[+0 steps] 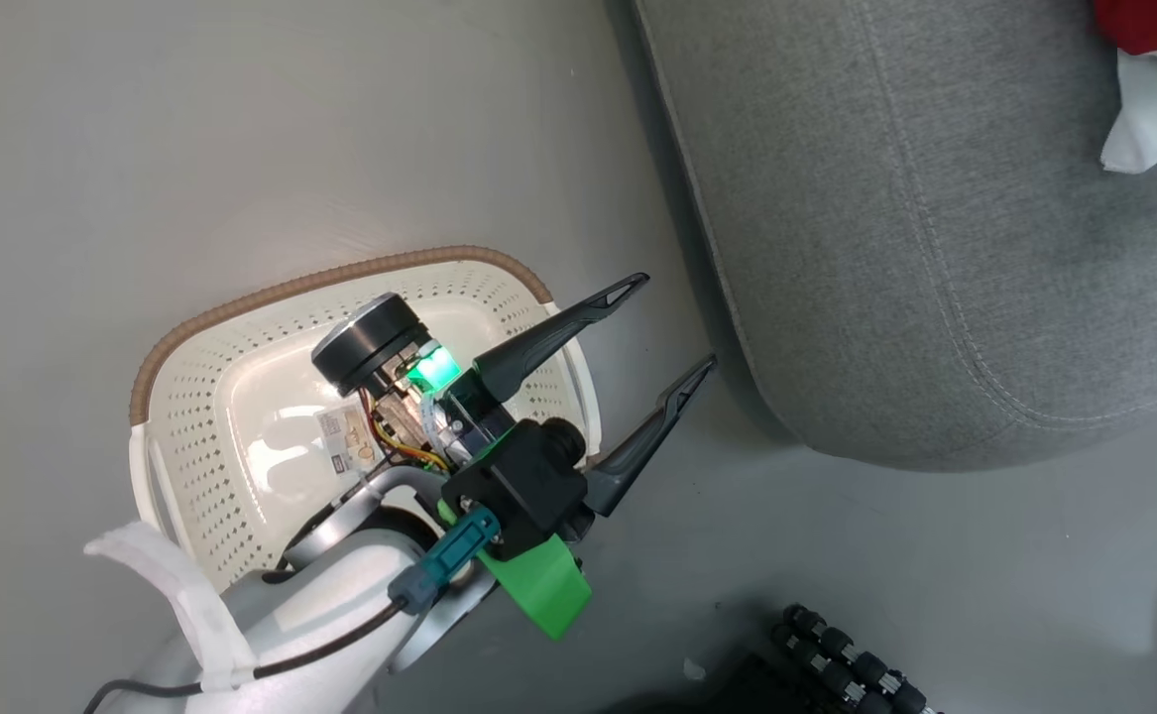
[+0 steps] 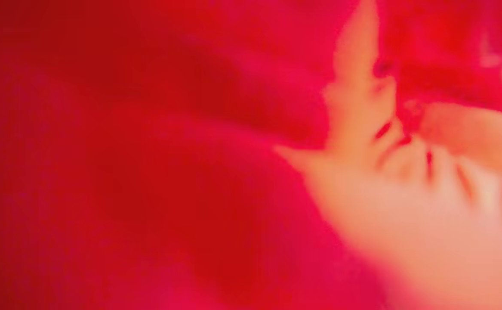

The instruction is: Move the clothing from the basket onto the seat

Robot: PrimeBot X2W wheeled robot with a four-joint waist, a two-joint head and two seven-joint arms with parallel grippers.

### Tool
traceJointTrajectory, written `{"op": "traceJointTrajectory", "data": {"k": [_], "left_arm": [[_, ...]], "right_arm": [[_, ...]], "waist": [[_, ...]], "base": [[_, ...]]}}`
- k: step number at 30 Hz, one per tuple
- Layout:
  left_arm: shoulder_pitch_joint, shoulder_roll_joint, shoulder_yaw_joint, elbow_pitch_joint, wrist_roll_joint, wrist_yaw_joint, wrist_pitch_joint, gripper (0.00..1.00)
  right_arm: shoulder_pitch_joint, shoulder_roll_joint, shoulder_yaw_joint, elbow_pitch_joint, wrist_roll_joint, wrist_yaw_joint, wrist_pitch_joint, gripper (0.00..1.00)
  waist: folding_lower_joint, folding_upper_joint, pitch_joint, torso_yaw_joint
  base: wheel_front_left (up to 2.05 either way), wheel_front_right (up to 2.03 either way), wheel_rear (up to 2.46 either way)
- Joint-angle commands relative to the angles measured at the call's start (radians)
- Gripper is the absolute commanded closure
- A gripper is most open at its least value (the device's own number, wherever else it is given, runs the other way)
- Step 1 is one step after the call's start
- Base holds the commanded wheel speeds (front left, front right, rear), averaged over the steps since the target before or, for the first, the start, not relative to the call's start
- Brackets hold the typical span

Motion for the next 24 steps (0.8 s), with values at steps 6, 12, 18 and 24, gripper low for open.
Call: {"op": "traceJointTrajectory", "data": {"k": [6,12,18,24], "left_arm": [[-0.022,-0.005,-0.003,0.019,0.001,0.003,-0.018,0.0],[-0.007,-0.008,-0.002,0.037,-0.012,0.013,-0.036,0.0],[0.022,-0.01,0.002,0.048,-0.027,0.033,-0.053,0.0],[0.047,-0.017,-0.001,0.062,-0.046,0.044,-0.071,0.0]], "right_arm": [[0.05,0.028,-0.056,0.005,-0.044,0.0,-0.005,0.0],[0.149,0.07,-0.095,-0.032,-0.066,0.0,-0.005,0.0],[0.259,0.111,-0.118,-0.078,-0.085,0.0,-0.005,0.0],[0.37,0.153,-0.126,-0.127,-0.105,0.0,-0.005,0.0]], "waist": [[-0.0003,-0.0001,0.017,0.023],[-0.0003,-0.0001,-0.019,0.02],[-0.0003,-0.0001,-0.064,0.018],[-0.0003,-0.0001,-0.113,0.021]], "base": [[0.0,0.0,0.0],[0.0,0.0,0.0],[0.0,0.0,0.0],[0.0,0.0,0.0]]}}
